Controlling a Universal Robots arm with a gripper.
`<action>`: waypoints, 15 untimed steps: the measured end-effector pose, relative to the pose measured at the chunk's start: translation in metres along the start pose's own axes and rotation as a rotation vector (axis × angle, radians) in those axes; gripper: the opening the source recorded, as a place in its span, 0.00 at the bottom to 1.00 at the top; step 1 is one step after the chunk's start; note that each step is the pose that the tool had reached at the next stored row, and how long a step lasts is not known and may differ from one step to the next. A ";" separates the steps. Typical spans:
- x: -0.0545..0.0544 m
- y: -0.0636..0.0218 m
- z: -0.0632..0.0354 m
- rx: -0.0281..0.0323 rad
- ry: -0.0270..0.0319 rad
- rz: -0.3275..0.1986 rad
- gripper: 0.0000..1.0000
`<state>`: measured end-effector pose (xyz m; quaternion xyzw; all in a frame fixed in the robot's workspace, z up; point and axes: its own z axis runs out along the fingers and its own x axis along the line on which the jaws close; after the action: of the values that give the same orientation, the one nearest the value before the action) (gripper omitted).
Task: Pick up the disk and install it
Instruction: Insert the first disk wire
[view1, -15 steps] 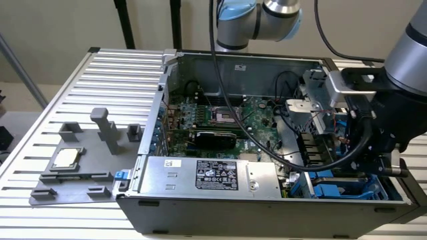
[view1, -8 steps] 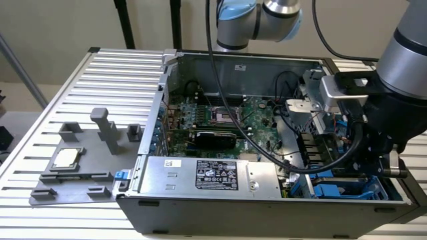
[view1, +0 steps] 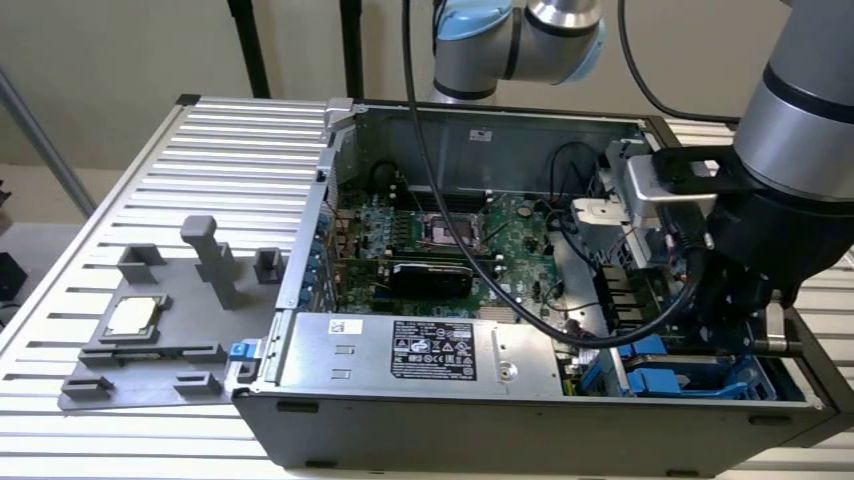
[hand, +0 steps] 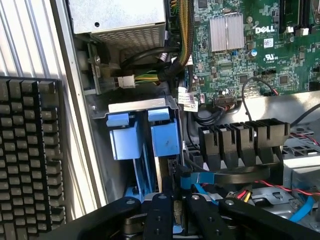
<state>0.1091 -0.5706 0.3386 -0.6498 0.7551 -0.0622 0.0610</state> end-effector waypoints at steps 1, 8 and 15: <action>0.000 0.0002 0.0003 0.0016 0.0006 0.003 0.16; -0.003 0.0016 0.0017 0.0114 0.0034 0.021 0.16; -0.004 0.0045 0.0024 0.0202 0.0063 0.041 0.16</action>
<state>0.1058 -0.5657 0.3355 -0.6333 0.7678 -0.0706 0.0665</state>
